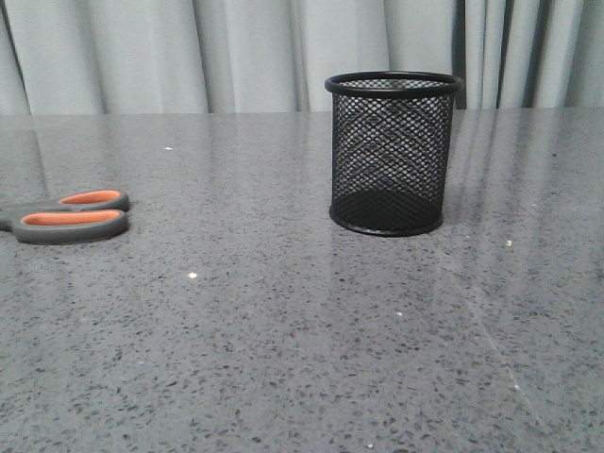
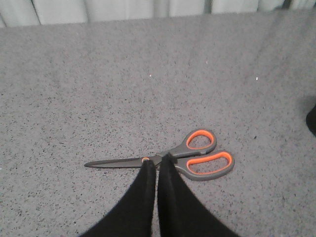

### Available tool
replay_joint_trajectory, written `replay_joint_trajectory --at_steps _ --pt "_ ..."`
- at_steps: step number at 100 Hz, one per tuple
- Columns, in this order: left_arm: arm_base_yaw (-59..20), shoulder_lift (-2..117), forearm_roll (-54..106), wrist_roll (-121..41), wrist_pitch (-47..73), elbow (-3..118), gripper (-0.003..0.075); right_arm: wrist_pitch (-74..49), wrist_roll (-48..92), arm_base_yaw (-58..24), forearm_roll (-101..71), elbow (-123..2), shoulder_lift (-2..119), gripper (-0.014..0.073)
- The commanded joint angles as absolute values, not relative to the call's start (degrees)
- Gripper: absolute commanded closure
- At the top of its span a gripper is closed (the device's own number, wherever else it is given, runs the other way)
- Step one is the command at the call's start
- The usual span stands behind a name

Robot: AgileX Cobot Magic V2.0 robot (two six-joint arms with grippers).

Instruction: Put scissors into bucket

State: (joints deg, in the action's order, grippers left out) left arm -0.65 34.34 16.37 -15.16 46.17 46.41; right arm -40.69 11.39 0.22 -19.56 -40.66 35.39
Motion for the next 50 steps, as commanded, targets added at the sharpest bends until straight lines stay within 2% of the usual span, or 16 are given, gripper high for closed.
replay_joint_trajectory --at_steps 1,7,14,24,31,38,50 --pt "-0.6 38.2 18.0 -19.5 46.7 50.5 0.0739 -39.6 13.7 -1.0 -19.8 -44.3 38.3 0.0633" --pt "-0.6 40.1 19.3 -22.9 48.3 51.7 0.0727 -40.9 15.1 -1.9 -20.1 -45.4 39.5 0.0595" --pt "-0.6 42.0 20.7 -25.9 49.7 52.7 0.0668 -41.8 15.4 -2.8 -20.1 -46.4 40.6 0.0482" --pt "-0.6 44.6 21.4 -26.8 50.1 53.5 0.0489 -42.5 15.4 -3.2 -20.2 -47.7 41.7 0.0221" --pt "-0.6 46.1 21.5 -27.3 50.8 54.1 0.035 -42.7 15.5 -3.2 -20.2 -48.0 42.1 0.0113" --pt "-0.6 47.4 22.8 -30.9 52.5 54.8 0.0263 -42.8 16.0 -3.2 -20.2 -48.1 42.1 0.0106" --pt "-0.6 51.3 26.5 -37.1 57.0 57.2 0.0262 -42.8 16.0 -3.2 -20.2 -48.3 42.1 0.013"
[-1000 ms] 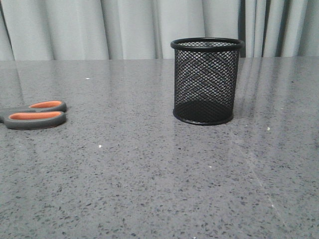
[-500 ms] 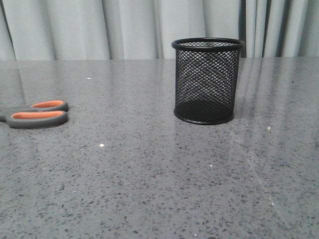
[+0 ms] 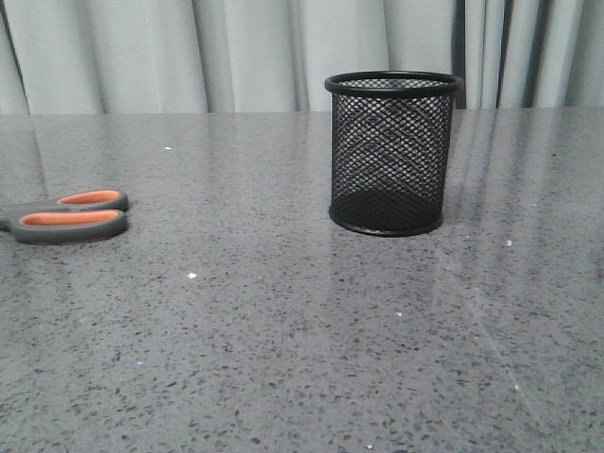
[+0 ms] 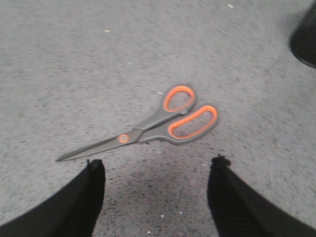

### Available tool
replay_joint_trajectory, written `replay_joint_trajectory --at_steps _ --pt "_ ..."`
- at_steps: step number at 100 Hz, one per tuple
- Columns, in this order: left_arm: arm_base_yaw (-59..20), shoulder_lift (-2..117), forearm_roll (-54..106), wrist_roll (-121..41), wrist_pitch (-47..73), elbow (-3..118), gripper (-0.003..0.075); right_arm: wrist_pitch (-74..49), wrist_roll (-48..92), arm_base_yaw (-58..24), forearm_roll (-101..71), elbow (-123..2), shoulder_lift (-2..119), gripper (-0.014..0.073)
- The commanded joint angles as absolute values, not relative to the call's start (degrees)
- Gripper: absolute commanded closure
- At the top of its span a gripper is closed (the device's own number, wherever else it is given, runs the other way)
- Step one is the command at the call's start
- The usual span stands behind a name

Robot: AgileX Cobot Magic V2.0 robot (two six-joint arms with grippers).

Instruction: Put scissors into bucket

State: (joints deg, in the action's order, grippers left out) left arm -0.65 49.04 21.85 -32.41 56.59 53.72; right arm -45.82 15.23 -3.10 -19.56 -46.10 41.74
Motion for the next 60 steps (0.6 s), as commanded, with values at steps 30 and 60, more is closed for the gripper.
replay_joint_trajectory --at_steps 30,60 --pt "-4.9 66.5 22.1 -54.2 67.5 67.6 0.0281 -43.2 17.1 -3.2 -20.3 -48.3 42.1 0.0138" --pt "-11.2 77.5 11.9 -78.4 69.5 73.5 0.0281 -43.3 17.5 -6.0 -20.1 -48.3 42.1 0.0138"
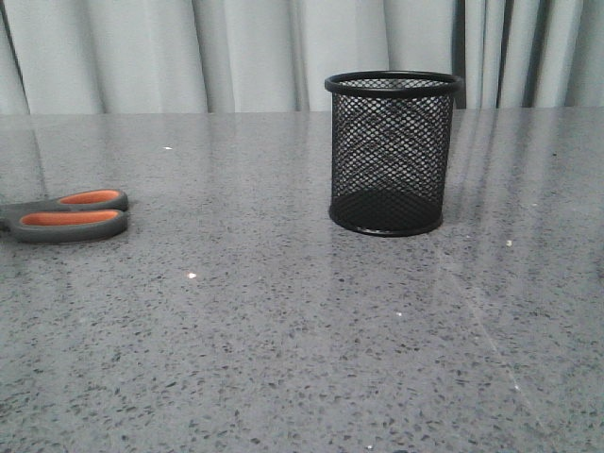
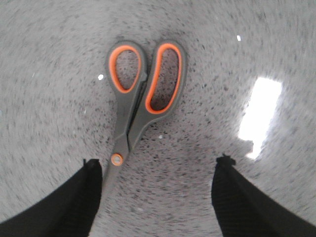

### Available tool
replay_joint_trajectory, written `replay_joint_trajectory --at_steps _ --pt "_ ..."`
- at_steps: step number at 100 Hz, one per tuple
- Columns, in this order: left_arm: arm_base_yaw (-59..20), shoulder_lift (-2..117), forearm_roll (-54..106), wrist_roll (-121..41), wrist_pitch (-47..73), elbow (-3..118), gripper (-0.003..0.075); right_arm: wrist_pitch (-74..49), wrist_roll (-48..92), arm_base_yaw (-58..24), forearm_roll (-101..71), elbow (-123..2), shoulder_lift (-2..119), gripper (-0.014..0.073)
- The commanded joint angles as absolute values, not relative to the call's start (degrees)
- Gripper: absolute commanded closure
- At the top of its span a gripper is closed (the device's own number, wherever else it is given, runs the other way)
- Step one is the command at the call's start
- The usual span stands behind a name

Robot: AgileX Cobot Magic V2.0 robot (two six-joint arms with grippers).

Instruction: Put scissors into bucket

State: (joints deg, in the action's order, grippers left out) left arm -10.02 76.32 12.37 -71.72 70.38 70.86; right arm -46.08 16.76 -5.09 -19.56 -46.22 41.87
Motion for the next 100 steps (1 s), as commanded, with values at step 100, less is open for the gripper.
replay_joint_trajectory --at_steps 100 --pt "-11.6 95.7 11.0 -84.9 69.4 78.4 0.0281 -43.8 17.9 -7.8 -19.8 -48.3 42.1 0.0138"
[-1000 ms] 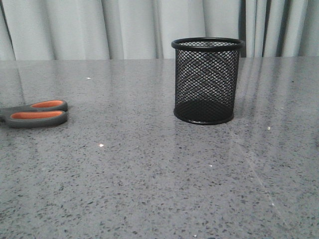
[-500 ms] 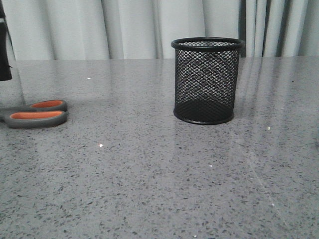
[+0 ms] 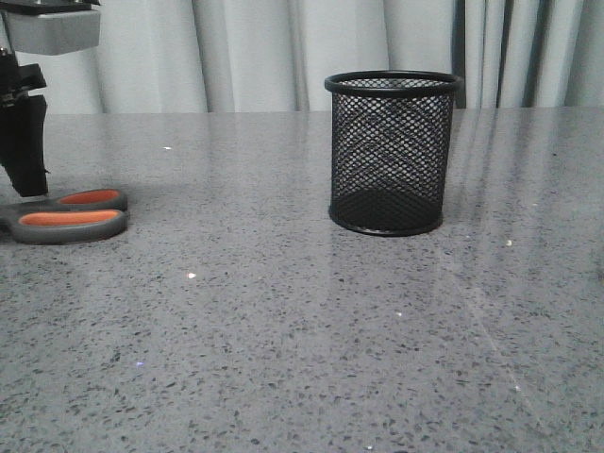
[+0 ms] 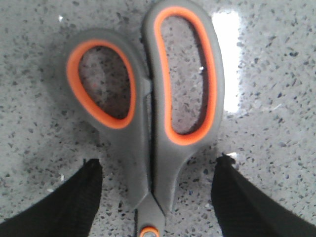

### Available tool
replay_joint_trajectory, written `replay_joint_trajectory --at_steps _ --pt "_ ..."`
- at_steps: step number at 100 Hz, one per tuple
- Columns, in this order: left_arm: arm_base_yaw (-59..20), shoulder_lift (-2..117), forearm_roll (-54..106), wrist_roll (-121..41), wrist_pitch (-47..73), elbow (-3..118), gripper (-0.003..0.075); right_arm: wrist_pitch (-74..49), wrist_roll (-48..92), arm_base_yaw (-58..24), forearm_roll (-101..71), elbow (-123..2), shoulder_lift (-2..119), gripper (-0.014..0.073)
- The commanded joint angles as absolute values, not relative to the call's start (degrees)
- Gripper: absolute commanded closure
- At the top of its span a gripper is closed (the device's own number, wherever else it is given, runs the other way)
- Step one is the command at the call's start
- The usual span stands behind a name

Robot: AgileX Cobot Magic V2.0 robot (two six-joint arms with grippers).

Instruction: Put scissors into bucket

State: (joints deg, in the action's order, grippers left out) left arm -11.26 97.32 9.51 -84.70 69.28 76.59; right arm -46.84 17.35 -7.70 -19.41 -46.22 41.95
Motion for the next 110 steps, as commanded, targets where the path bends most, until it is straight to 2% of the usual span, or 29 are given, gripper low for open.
replay_joint_trajectory --at_steps 1,54,61,75,82,89,110 --pt "-11.6 95.7 11.0 -85.0 69.4 78.4 0.0281 -43.8 17.9 -7.8 -19.8 -48.3 42.1 0.0138" --pt "-11.6 97.7 11.2 -85.2 68.9 78.4 0.0289 -43.8 17.9 -7.8 -19.8 -48.3 42.1 0.0138" --pt "-11.6 97.7 11.2 -85.7 69.6 78.4 0.0339 -43.8 17.9 -8.0 -19.8 -48.3 42.1 0.0138" --pt "-11.6 97.7 11.4 -86.5 70.6 78.4 0.0516 -43.8 17.9 -8.2 -19.8 -48.3 42.1 0.0138" --pt "-11.6 97.7 11.5 -86.5 71.1 78.4 0.0575 -43.8 17.9 -8.2 -19.8 -48.3 42.1 0.0138" --pt "-11.6 97.7 11.5 -86.5 71.3 78.4 0.0596 -43.8 17.9 -8.2 -19.8 -48.3 42.1 0.0138" --pt "-11.6 96.9 11.8 -86.5 71.3 78.4 0.0596 -43.8 17.9 -8.2 -19.8 -48.3 42.1 0.0138"
